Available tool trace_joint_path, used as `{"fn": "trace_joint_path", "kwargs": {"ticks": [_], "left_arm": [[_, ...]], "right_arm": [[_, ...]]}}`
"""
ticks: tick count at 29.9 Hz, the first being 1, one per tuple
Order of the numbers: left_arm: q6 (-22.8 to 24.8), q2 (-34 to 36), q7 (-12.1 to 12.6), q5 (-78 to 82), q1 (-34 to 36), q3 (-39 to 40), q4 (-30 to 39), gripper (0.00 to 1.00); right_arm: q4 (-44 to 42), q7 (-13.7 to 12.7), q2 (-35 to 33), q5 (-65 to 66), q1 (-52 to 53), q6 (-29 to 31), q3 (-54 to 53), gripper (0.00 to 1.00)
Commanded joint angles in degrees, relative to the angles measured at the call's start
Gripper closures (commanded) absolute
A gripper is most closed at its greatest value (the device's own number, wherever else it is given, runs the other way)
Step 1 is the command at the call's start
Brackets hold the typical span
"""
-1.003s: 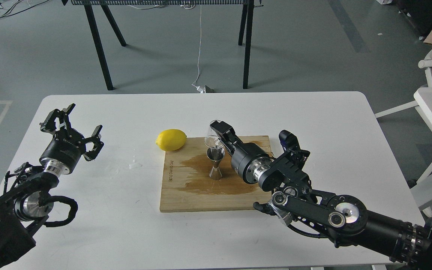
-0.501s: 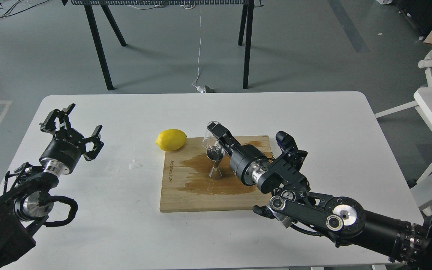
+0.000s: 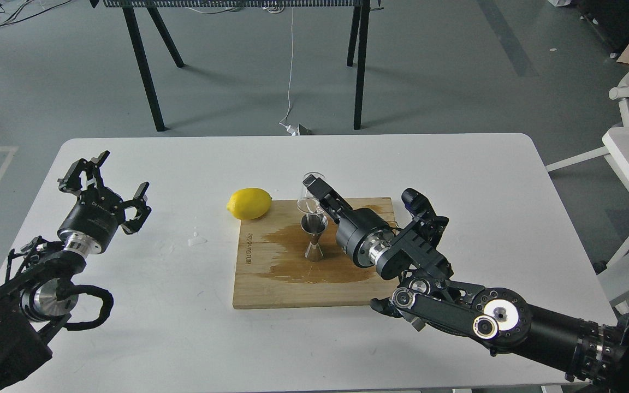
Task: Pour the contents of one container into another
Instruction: 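Tilt the glass over the jigger to pour its contents in, then turn the glass upright and carry it back toward its spot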
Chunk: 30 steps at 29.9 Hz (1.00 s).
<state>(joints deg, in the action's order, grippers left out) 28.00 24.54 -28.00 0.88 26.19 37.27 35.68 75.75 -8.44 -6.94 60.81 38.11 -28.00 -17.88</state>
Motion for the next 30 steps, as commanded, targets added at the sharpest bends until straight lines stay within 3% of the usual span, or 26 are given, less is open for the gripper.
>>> {"fn": "trace_joint_path", "kwargs": {"ticks": [1, 30], "left_arm": [[0.0, -0.1, 0.0, 0.0, 0.0, -0.01, 0.0, 0.05], [0.0, -0.01, 0.0, 0.0, 0.0, -0.01, 0.0, 0.05]], "right_arm": [[-0.78, 0.1, 0.0, 0.71, -0.05, 0.0, 1.18, 0.59], [-0.87, 1.59, -0.26, 2.21, 2.15, 0.0, 3.21, 0.59]]}}
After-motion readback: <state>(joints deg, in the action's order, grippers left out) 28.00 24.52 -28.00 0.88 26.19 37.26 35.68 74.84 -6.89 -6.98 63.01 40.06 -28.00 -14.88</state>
